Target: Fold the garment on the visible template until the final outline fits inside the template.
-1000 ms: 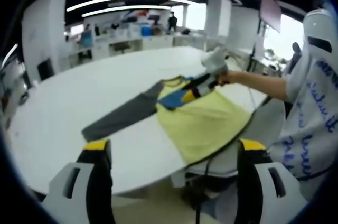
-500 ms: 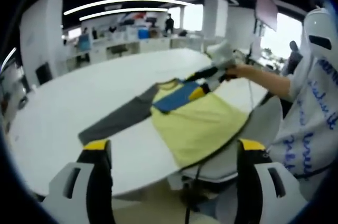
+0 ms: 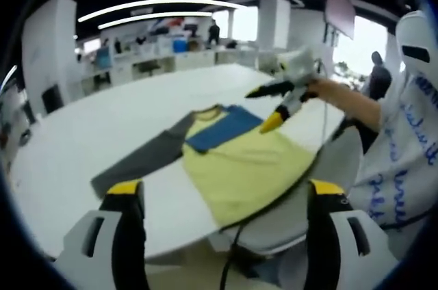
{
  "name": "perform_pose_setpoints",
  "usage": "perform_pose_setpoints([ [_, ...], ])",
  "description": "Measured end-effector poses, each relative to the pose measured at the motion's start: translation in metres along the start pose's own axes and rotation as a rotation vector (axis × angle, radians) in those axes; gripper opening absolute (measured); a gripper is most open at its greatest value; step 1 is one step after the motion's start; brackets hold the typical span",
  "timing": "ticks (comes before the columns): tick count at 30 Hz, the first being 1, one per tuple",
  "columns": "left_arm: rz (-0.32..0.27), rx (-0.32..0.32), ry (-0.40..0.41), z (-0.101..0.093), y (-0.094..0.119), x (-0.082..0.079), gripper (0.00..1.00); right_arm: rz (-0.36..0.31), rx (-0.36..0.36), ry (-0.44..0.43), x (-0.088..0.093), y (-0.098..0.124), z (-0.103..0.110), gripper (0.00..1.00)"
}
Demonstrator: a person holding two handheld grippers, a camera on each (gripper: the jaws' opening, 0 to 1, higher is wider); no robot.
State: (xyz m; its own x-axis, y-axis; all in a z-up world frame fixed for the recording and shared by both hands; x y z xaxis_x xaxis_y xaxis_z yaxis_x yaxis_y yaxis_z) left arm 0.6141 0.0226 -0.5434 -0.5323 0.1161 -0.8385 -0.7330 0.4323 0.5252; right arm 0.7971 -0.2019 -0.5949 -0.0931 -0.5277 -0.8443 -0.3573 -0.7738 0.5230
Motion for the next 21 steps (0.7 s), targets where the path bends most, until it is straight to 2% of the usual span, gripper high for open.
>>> perform_pose_setpoints([
  [8, 0.002, -0.001, 0.001, -0.008, -0.007, -0.001, 0.94, -0.043, 0.045, -0.017, 0.003, 0.023, -0.006, 1.0],
  [14, 0.005, 0.001, -0.003, -0.012, -0.012, -0.003, 0.94, -0.035, 0.046, -0.021, 0.009, 0.041, 0.0, 1.0],
  [17, 0.004, 0.009, -0.01, -0.014, -0.014, -0.005, 0.94, -0.062, 0.055, -0.04, 0.009, 0.052, 0.004, 1.0],
  [21, 0.003, 0.013, -0.016, -0.013, -0.017, -0.008, 0.94, -0.065, 0.074, -0.043, 0.011, 0.065, 0.011, 1.0],
])
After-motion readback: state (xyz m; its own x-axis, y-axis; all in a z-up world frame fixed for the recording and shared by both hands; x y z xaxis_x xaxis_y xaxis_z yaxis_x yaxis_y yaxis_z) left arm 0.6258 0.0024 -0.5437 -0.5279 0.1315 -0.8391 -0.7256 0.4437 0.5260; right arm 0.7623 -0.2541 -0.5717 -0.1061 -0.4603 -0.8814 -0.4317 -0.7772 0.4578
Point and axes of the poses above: the point that each gripper's makers call its tool centre point, and the gripper's own axes: y roughly backward along the fingers, z roughly to its left, x roughly out of its underside, the point moved 6 cm from there along y, roughly backward along the fingers, and after that the axes turned 7 degrees about y, right-handed, at the moved point
